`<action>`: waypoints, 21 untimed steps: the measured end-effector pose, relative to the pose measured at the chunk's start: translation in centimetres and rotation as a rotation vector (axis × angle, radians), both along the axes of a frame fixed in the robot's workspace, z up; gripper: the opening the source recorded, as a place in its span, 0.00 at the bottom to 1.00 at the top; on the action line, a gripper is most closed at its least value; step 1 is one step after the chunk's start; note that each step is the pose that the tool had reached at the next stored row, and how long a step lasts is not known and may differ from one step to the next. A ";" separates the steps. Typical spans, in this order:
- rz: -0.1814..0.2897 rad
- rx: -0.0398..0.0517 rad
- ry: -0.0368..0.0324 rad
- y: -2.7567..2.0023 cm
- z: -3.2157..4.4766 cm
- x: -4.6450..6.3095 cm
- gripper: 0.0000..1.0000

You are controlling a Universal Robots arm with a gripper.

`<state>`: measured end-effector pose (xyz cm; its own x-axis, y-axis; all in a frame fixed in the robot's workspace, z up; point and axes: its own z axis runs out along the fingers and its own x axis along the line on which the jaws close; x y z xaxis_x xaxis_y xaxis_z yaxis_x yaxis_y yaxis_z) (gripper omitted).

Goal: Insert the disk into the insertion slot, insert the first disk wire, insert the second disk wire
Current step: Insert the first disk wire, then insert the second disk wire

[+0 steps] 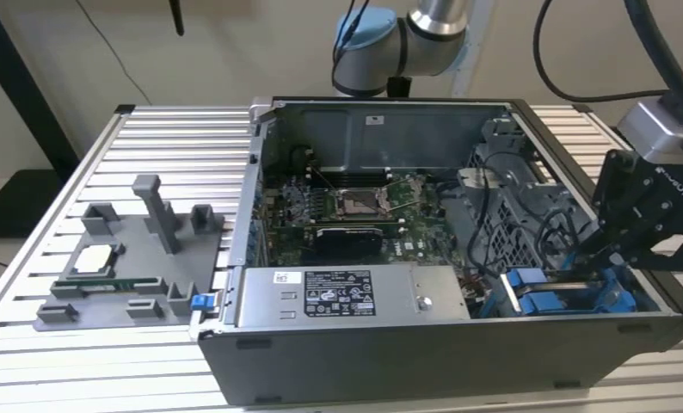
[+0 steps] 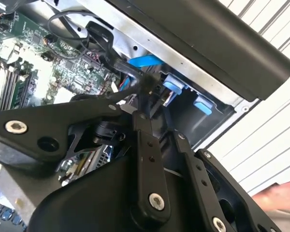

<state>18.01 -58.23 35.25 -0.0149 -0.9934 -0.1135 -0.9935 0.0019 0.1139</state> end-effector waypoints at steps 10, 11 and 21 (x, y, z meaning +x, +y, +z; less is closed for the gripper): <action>0.001 0.0009 -0.0179 0.16 1.72 0.0 1.00; 0.002 0.0017 -0.0297 0.21 1.72 0.0 1.00; 0.004 0.0030 -0.0824 0.59 2.84 -0.1 1.00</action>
